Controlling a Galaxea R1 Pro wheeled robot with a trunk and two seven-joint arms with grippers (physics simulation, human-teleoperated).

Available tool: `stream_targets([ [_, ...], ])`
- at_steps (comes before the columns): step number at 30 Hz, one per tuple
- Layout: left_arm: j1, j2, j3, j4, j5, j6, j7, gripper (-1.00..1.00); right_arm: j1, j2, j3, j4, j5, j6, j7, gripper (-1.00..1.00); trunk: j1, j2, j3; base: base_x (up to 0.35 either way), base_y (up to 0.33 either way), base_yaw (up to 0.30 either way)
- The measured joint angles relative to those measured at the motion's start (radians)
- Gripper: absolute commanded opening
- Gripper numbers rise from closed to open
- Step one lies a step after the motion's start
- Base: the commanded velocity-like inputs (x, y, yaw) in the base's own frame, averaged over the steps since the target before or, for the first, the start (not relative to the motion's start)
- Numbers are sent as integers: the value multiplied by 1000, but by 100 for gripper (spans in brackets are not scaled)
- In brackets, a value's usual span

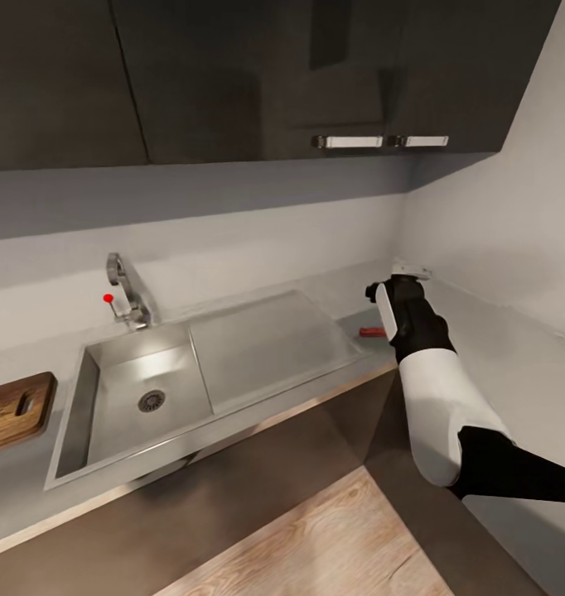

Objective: In the kitchen, take the Vidalia onion out of the sink, dice it on the chopping board with the paring knife, put the diced onion into the bowl on the countertop, then place both the paring knife and the chopping board into the sink.

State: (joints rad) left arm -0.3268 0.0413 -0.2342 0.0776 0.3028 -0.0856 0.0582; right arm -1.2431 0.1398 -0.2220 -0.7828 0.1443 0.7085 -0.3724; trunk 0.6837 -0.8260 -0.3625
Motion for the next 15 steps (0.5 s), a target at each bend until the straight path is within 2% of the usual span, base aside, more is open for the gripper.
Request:
stream_targets([
  [15,0,-1,0,0,0,0,0,100,0,3,5,48,0,0,6,100,0,0,0,2,-8,0],
])
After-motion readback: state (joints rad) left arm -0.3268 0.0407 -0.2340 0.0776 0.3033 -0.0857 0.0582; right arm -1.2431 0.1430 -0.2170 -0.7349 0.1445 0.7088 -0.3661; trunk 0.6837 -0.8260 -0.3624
